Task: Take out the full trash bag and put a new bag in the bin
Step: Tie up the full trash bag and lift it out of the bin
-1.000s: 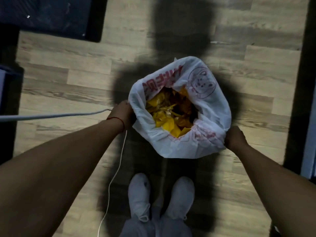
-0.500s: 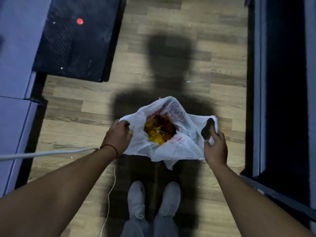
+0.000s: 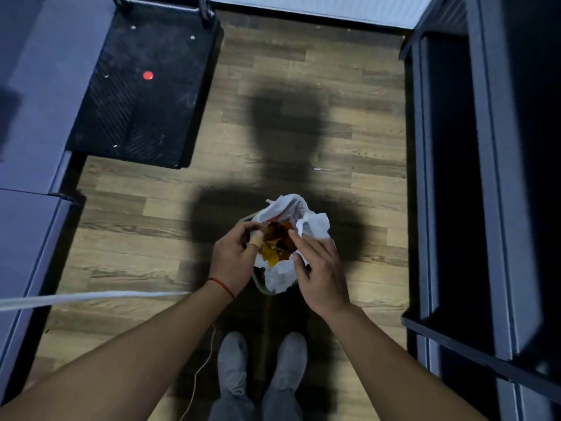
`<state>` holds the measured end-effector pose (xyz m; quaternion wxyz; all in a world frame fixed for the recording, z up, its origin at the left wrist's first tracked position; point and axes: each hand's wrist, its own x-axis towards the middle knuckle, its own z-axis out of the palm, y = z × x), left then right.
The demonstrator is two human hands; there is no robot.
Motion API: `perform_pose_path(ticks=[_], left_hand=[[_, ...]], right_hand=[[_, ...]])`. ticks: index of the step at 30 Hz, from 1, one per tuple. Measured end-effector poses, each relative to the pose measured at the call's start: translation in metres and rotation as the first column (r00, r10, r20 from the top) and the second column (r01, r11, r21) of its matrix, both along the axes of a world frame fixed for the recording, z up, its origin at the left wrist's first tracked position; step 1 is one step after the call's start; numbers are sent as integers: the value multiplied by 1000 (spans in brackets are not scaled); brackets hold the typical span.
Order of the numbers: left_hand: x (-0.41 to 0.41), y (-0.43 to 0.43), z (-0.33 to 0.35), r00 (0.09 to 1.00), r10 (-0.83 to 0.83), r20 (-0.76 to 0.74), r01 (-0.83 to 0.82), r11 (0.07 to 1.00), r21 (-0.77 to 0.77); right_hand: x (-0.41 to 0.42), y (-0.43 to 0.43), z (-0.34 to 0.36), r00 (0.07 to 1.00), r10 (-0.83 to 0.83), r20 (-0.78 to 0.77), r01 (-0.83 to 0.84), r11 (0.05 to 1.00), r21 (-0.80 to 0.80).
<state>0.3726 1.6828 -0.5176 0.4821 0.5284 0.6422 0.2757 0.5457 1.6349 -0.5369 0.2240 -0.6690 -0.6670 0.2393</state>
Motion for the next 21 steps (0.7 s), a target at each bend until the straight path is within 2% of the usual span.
perform_pose_path(ticks=[3, 7, 10, 16, 21], left_hand=[[1, -2, -3, 999, 33, 29, -33, 999, 24], [-2, -4, -13, 986, 128, 107, -125, 992, -34], [-6, -3, -16, 985, 126, 117, -123, 992, -38], [-7, 8, -12, 980, 129, 155, -124, 991, -38], [-5, 16, -4, 986, -56, 155, 83, 982, -169]], right_hand=[[-4, 11, 1, 999, -39, 26, 37, 997, 65], [-3, 23, 8, 996, -21, -84, 36, 984, 172], [-3, 27, 15, 994, 14, -109, 10, 976, 216], [-25, 20, 20, 962, 255, -93, -233, 952, 200], [-37, 6, 25, 912, 409, -37, -406, 911, 75]])
